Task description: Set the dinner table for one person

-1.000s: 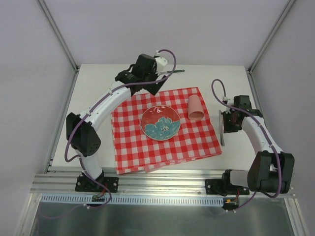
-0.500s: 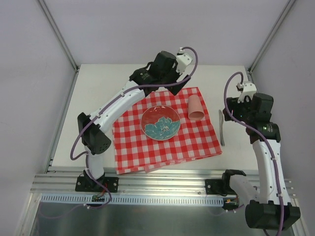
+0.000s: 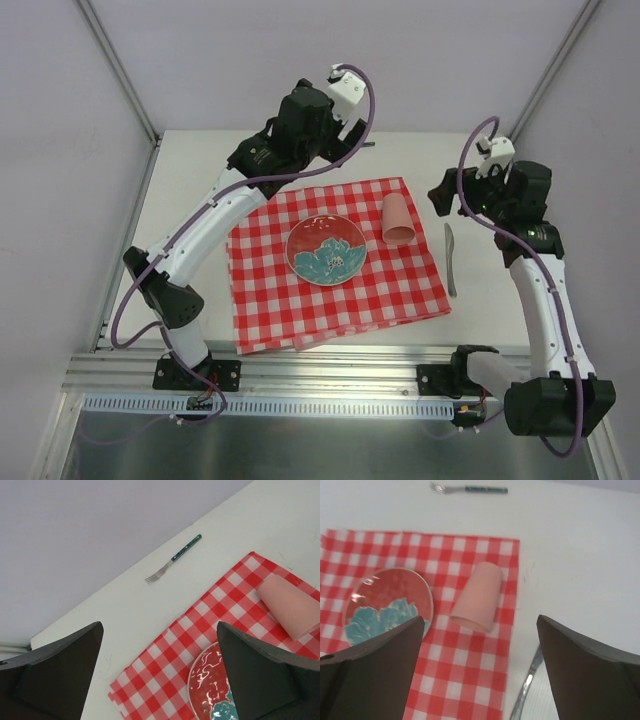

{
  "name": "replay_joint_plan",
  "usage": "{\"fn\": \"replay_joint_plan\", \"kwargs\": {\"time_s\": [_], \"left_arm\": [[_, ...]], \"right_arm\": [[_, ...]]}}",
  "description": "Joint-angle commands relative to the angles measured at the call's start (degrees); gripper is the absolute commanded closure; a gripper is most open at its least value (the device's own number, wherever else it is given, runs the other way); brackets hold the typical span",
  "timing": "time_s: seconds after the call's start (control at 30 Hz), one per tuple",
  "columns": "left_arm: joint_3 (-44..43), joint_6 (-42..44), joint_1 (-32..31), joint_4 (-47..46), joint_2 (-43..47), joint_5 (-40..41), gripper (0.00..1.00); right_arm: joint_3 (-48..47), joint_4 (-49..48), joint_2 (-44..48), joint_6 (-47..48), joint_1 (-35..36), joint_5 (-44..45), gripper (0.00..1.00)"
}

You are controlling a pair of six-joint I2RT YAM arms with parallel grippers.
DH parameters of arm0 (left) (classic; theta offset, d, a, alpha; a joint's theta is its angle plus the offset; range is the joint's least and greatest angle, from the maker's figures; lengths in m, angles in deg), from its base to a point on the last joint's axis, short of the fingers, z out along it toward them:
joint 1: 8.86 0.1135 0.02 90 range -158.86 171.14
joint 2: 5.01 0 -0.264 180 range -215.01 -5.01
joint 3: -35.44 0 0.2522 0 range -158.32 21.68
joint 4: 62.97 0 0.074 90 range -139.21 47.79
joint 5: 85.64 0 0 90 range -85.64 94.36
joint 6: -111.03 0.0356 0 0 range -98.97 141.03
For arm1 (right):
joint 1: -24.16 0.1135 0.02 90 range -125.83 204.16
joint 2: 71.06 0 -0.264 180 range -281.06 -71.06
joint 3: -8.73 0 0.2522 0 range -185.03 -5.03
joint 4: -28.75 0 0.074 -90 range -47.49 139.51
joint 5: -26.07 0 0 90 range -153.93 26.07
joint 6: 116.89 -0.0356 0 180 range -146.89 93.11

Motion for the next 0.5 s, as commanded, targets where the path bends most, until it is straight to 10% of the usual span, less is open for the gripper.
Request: {"fn": "replay_joint_plan", "kwargs": {"time_s": [0.0, 0.47], "left_arm": [[2.08, 0.77, 0.94, -1.75, 3.98, 3.87, 0.01], [6.66, -0.1, 4.81, -1.92, 3.89, 5.28, 0.01]], "right_arm": [[4.69, 2.26, -1.73, 7.27, 0.78, 9.58, 0.0], [10.68, 2.35, -20.62, 11.86, -2.3, 9.71, 0.13]]}}
